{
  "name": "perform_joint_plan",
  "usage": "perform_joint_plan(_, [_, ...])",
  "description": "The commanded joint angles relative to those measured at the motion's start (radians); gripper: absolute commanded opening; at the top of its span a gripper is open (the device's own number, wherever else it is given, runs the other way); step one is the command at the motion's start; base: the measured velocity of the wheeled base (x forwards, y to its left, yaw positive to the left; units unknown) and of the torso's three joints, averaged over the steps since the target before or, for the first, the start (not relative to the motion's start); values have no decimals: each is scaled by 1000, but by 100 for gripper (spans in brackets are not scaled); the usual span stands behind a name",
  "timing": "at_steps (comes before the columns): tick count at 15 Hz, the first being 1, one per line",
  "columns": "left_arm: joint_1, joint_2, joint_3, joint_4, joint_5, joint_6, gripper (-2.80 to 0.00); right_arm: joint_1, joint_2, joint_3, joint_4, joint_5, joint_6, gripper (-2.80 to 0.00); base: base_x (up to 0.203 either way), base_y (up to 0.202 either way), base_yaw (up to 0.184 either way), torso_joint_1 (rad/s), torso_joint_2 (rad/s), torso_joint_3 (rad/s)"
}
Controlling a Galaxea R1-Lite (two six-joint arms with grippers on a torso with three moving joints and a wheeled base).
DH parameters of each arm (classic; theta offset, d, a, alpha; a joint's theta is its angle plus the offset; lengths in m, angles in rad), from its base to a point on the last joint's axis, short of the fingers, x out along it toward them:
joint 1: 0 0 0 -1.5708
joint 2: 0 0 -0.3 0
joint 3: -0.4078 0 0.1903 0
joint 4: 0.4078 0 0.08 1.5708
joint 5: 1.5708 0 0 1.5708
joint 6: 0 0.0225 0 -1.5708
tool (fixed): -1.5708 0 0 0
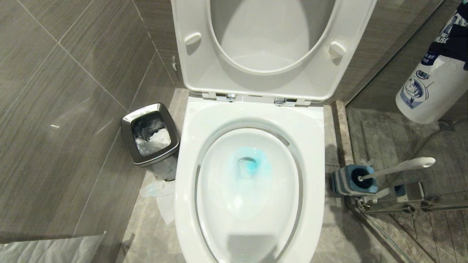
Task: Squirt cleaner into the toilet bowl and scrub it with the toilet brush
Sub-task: Place the cleaning agent on the floor
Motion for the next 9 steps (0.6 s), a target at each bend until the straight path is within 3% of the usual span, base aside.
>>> perform_joint_plan(1, [0, 0, 0, 0, 0, 0, -280, -41, -1, 81, -118, 26, -24, -280, 0, 0, 0, 0, 0, 0])
perform_joint_plan(3, [0, 0, 0, 0, 0, 0, -280, -101, -2, 156, -237, 109, -36, -280, 0, 0, 0, 0, 0, 0])
perform_joint_plan(9, [0, 0, 0, 0, 0, 0, -280, -126, -43, 354, -340, 162, -19, -280, 0, 0, 0, 0, 0, 0])
